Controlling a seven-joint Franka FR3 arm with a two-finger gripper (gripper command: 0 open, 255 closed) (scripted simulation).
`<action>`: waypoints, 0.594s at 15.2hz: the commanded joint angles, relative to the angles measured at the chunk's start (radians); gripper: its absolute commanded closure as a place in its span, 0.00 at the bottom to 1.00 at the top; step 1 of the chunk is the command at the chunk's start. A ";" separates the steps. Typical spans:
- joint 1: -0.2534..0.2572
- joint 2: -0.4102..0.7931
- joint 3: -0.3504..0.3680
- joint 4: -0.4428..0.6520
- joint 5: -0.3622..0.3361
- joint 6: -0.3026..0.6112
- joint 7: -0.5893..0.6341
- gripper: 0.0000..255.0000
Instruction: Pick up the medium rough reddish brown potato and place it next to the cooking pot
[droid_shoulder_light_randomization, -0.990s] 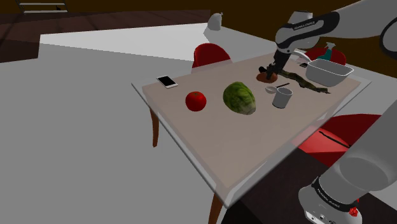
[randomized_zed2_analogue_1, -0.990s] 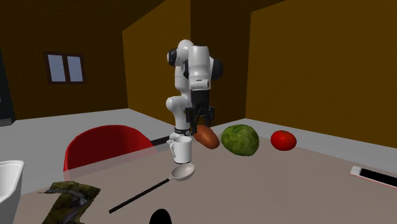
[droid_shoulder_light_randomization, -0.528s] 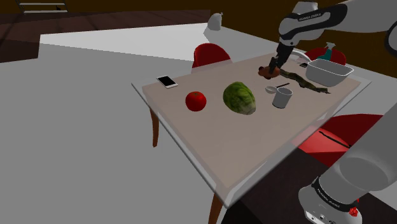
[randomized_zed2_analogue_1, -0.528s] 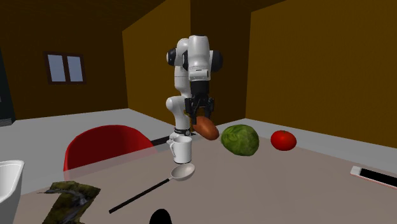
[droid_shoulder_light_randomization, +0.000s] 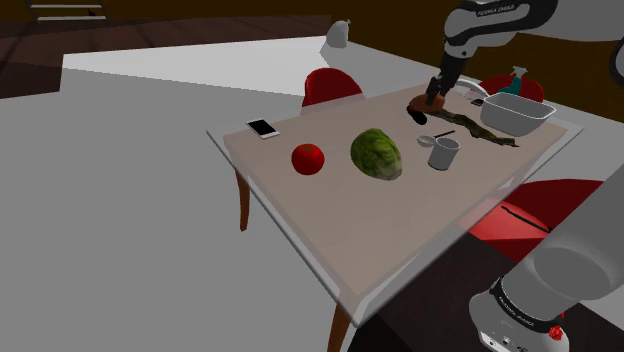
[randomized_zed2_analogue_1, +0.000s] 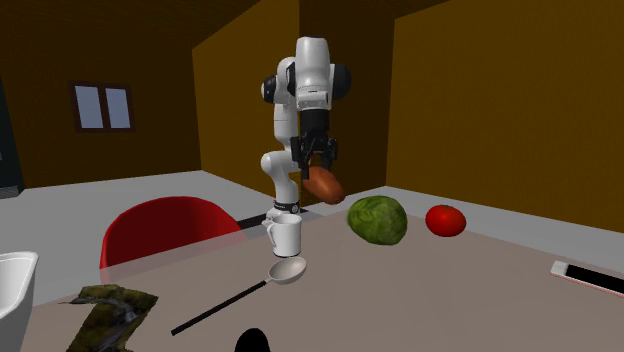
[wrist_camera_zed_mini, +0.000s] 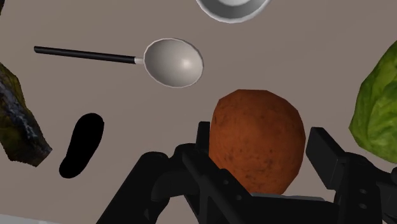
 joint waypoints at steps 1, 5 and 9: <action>0.000 -0.002 0.000 0.027 -0.001 -0.029 0.001 1.00; 0.000 -0.001 0.000 0.081 -0.001 -0.083 0.001 1.00; -0.025 0.022 -0.025 0.122 0.017 -0.103 -0.053 1.00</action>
